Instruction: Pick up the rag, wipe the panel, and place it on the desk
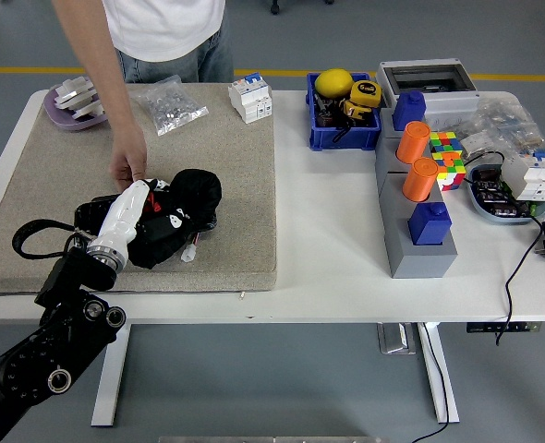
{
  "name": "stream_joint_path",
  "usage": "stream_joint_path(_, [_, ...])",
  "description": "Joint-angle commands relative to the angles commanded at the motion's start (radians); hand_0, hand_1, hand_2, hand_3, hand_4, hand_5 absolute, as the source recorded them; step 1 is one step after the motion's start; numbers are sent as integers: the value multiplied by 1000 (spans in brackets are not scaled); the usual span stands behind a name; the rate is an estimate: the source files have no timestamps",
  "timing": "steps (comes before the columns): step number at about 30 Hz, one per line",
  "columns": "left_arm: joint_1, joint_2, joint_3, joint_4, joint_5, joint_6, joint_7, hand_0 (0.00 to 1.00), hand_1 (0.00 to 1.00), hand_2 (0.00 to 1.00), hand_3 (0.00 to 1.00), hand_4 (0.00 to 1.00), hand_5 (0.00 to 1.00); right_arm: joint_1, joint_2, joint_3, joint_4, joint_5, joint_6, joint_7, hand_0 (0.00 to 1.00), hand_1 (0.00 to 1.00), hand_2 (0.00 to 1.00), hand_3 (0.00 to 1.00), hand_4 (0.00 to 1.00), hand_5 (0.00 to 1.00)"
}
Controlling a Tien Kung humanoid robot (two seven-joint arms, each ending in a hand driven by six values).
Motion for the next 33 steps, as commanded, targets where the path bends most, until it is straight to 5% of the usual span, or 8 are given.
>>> stream_joint_path(23, [75, 82, -203, -3, 49, 9, 11, 211, 192, 576, 529, 156, 2, -2, -1, 6, -2, 1, 1, -2, 744, 284, 651, 619, 998, 571])
stream_joint_path(33, [82, 88, -229, 7, 59, 20, 22, 211, 191, 573, 526, 153, 2, -1, 0, 9, 0, -3, 0, -2, 744, 284, 651, 620, 998, 572])
